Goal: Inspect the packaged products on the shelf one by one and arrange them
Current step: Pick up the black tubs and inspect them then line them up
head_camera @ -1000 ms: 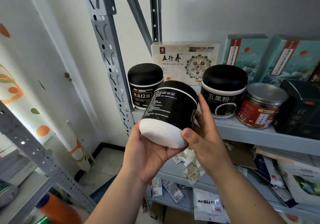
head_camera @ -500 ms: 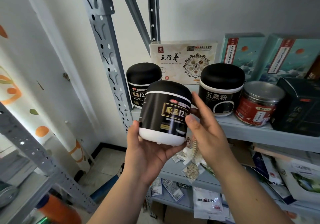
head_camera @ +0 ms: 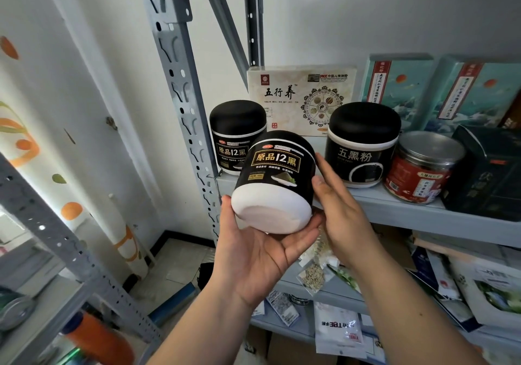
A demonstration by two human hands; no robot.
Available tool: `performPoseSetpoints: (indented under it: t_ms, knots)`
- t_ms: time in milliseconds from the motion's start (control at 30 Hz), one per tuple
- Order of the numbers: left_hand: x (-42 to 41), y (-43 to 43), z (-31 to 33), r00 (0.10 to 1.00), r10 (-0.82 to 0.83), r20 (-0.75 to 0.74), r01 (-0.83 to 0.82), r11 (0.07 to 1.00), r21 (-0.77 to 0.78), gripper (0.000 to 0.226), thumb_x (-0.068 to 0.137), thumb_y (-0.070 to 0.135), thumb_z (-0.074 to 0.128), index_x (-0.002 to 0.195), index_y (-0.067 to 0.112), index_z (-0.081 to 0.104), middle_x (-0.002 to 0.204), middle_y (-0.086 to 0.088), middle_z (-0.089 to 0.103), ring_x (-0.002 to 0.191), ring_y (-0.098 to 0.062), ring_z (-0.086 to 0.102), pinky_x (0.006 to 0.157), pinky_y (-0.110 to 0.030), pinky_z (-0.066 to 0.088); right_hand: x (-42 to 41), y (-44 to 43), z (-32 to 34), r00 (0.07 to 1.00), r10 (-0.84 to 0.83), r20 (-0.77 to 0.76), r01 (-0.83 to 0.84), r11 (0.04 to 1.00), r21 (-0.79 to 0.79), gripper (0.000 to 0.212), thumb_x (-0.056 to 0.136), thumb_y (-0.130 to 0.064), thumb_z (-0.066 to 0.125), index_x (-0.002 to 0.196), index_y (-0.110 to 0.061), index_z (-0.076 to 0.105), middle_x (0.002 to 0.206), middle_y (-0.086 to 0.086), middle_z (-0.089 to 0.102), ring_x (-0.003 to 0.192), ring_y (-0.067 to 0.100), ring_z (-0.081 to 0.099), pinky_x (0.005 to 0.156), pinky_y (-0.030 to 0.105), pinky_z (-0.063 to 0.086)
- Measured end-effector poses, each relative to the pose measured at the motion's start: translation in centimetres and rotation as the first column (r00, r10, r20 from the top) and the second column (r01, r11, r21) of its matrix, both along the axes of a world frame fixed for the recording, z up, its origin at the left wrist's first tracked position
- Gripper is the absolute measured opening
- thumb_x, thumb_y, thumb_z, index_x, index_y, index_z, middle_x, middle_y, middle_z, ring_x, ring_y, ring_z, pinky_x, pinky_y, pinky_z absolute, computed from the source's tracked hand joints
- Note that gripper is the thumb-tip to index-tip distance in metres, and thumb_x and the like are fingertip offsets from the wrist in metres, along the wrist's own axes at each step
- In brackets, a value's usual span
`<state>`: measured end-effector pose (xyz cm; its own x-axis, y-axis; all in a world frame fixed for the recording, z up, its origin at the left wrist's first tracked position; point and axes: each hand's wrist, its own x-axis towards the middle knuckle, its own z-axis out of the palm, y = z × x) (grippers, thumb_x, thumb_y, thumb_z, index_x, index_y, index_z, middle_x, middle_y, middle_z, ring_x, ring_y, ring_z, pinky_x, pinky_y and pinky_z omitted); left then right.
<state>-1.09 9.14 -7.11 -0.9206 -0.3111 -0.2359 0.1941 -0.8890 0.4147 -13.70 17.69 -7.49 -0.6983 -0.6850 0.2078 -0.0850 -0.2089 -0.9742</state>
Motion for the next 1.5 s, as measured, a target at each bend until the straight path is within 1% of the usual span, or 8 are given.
performPoseSetpoints:
  t_ms: [233, 333, 600, 867, 1000, 1267, 1400, 1500]
  knots:
    - [0.3, -1.4, -1.8, 1.0, 0.016, 0.011, -0.015, 0.993, -0.118, 0.088, 0.083, 0.076, 0.045, 0.143, 0.012, 0.056, 0.141, -0.029, 0.056, 0.123, -0.05, 0.059, 0.091, -0.06, 0.057, 1.1, 1.0, 0.5, 0.994, 0.098, -0.054, -0.102, 0.99, -0.094, 0.076, 0.083, -0.048, 0.076, 0.148, -0.049, 0.038, 0.136, -0.021, 0.064, 0.128, 0.004, 0.06, 0.097, 0.026, 0.054]
    - [0.7, -2.3, -2.3, 0.999, -0.038, -0.023, 0.035, 0.991, -0.128, 0.086, 0.087, 0.078, 0.043, 0.14, 0.012, 0.06, 0.146, -0.027, 0.052, 0.132, -0.046, 0.053, 0.106, -0.061, 0.046, 1.6, 1.3, 0.6, 0.981, 0.132, -0.143, -0.145, 0.986, -0.086, 0.083, 0.078, -0.04, 0.079, 0.149, -0.046, 0.036, 0.141, -0.02, 0.059, 0.134, 0.005, 0.055, 0.107, 0.033, 0.05]
    - [2.4, -4.9, -2.9, 0.982, -0.179, -0.052, 0.164, 0.963, -0.211, 0.086, 0.081, 0.07, 0.068, 0.141, 0.009, 0.059, 0.141, -0.024, 0.057, 0.121, -0.039, 0.062, 0.089, -0.05, 0.058, 2.0, 1.8, 0.7, 0.921, 0.215, -0.325, -0.221, 0.975, 0.019, 0.093, 0.073, -0.029, 0.084, 0.149, -0.051, 0.035, 0.145, -0.015, 0.055, 0.139, 0.014, 0.051, 0.114, 0.047, 0.044]
    - [3.1, -5.8, -2.2, 0.999, 0.046, -0.025, -0.052, 0.923, -0.38, 0.093, 0.047, 0.056, 0.093, 0.128, 0.017, 0.068, 0.134, -0.029, 0.06, 0.11, -0.047, 0.064, 0.079, -0.056, 0.057, 2.1, 1.7, 0.8, 0.937, 0.31, -0.16, -0.29, 0.947, 0.137, 0.095, 0.076, -0.062, 0.076, 0.154, -0.058, 0.024, 0.152, -0.029, 0.045, 0.144, -0.002, 0.041, 0.12, 0.046, 0.037]
    - [3.0, -5.8, -2.1, 0.971, 0.219, -0.092, -0.234, 0.812, -0.535, 0.092, 0.067, 0.04, 0.081, 0.15, 0.025, 0.043, 0.149, -0.025, 0.048, 0.122, -0.05, 0.053, 0.095, -0.084, 0.032, 2.5, 0.8, 1.1, 0.967, 0.239, -0.085, -0.223, 0.961, 0.166, 0.1, 0.067, -0.082, 0.072, 0.153, -0.056, 0.029, 0.147, -0.025, 0.053, 0.136, 0.003, 0.052, 0.112, 0.044, 0.047]
    - [3.3, -4.5, -2.0, 0.902, 0.386, -0.193, -0.385, 0.519, -0.763, 0.075, 0.067, 0.032, 0.07, 0.14, 0.04, 0.051, 0.125, -0.008, 0.067, 0.11, -0.032, 0.067, 0.086, -0.055, 0.057, 3.9, -0.9, 2.1, 0.99, 0.139, 0.005, -0.139, 0.986, 0.089, 0.04, 0.072, -0.07, 0.069, 0.11, -0.064, 0.058, 0.114, -0.014, 0.073, 0.105, 0.012, 0.073, 0.087, 0.043, 0.062]
    - [3.2, -4.8, -1.8, 0.906, 0.392, -0.159, -0.376, 0.572, -0.729, 0.073, 0.069, 0.032, 0.069, 0.14, 0.035, 0.052, 0.124, -0.009, 0.068, 0.11, -0.034, 0.066, 0.089, -0.06, 0.056, 4.4, -0.9, 2.0, 0.989, 0.088, -0.122, -0.082, 0.995, 0.056, 0.037, 0.078, -0.061, 0.07, 0.112, -0.064, 0.055, 0.118, -0.013, 0.069, 0.109, 0.005, 0.068, 0.092, 0.035, 0.057]
    - [3.0, -5.2, -2.0, 0.936, 0.341, -0.083, -0.318, 0.724, -0.612, 0.075, 0.074, 0.039, 0.065, 0.145, 0.02, 0.048, 0.133, -0.019, 0.064, 0.117, -0.044, 0.06, 0.102, -0.077, 0.039, 4.2, -0.3, 2.0, 0.918, 0.081, -0.388, -0.02, 0.987, 0.158, 0.074, 0.069, -0.066, 0.068, 0.137, -0.065, 0.039, 0.139, -0.02, 0.045, 0.128, -0.002, 0.05, 0.104, 0.028, 0.047]
